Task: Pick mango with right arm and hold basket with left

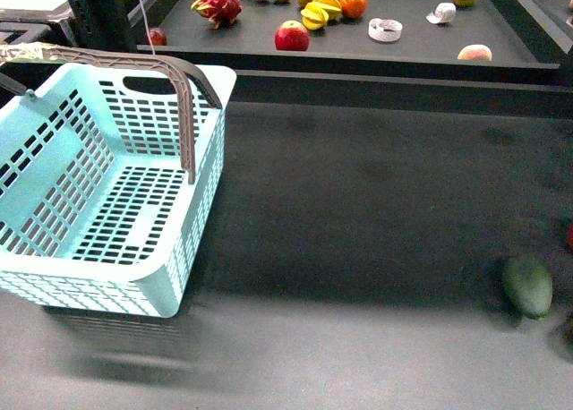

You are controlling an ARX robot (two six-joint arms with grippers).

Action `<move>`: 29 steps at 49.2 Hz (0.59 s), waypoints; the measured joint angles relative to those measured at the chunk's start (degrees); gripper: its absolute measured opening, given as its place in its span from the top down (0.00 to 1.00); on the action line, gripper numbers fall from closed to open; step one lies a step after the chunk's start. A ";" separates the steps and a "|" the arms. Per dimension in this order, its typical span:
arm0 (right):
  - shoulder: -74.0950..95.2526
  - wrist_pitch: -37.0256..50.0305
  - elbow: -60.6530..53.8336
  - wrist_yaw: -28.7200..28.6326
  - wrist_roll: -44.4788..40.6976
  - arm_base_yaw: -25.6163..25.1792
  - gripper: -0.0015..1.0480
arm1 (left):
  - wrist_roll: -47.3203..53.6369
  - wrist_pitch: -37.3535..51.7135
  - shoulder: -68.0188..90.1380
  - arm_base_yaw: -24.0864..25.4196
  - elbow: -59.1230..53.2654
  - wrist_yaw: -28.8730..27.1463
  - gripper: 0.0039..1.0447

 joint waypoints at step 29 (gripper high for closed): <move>0.00 0.00 0.00 -0.02 0.00 0.00 0.08 | -17.84 -8.48 28.46 -1.29 29.73 4.55 0.05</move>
